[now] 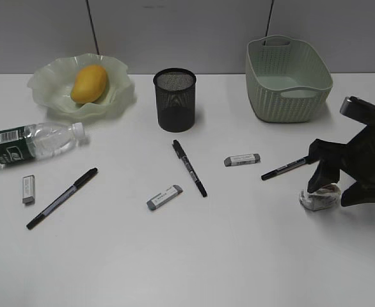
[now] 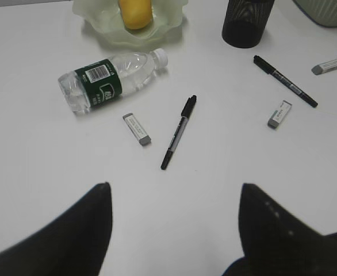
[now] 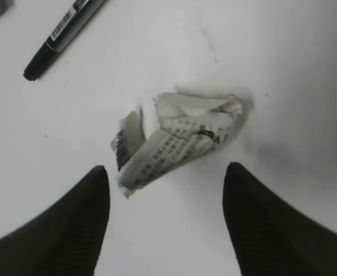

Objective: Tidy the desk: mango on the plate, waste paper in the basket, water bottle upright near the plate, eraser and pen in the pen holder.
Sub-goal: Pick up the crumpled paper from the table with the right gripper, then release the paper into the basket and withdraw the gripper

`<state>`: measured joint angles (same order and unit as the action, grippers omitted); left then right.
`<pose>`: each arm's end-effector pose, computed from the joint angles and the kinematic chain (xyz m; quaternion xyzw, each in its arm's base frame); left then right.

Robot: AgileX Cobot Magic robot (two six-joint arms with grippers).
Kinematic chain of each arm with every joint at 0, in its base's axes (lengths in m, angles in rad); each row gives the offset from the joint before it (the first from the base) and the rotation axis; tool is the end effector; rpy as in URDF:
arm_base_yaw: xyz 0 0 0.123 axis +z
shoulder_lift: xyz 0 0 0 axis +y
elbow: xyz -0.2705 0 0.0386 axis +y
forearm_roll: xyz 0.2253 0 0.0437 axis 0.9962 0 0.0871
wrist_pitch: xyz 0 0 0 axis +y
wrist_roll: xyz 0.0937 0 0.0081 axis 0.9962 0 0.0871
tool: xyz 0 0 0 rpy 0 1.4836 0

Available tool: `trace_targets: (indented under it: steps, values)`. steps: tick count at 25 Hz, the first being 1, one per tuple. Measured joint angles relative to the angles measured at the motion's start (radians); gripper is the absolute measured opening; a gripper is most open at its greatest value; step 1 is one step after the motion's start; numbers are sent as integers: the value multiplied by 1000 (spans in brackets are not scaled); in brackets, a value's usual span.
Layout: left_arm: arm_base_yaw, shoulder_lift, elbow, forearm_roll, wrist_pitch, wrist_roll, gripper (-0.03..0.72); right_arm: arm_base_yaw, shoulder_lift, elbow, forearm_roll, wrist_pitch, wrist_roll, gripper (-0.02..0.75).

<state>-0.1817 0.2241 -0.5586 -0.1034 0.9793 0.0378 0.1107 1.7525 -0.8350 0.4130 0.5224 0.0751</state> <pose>0.0211 -0.0121 0.2865 0.0913 0.8685 -0.0862 0.4796 0.2779 0.0499 0.1406 0.1482 0.9757 0.1304 0.0948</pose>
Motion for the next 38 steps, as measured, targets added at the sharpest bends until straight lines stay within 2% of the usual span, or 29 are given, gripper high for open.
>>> trace_targets:
  steps: [15,18,22,25,32,38]
  values:
    - [0,0,0,0,0,0,520,5,129,-42,-59,-51,114,489]
    - [0,0,0,0,0,0,520,5,132,-45,-59,-70,116,418]
    - [0,0,0,0,0,0,520,5,134,-50,-58,-85,116,214]
    - [0,0,0,0,0,0,520,5,134,-51,-52,-86,116,104]
    - [0,0,0,0,0,0,520,5,99,-89,-53,6,77,86]
    - [0,0,0,0,0,0,520,5,13,-241,-53,64,65,85]
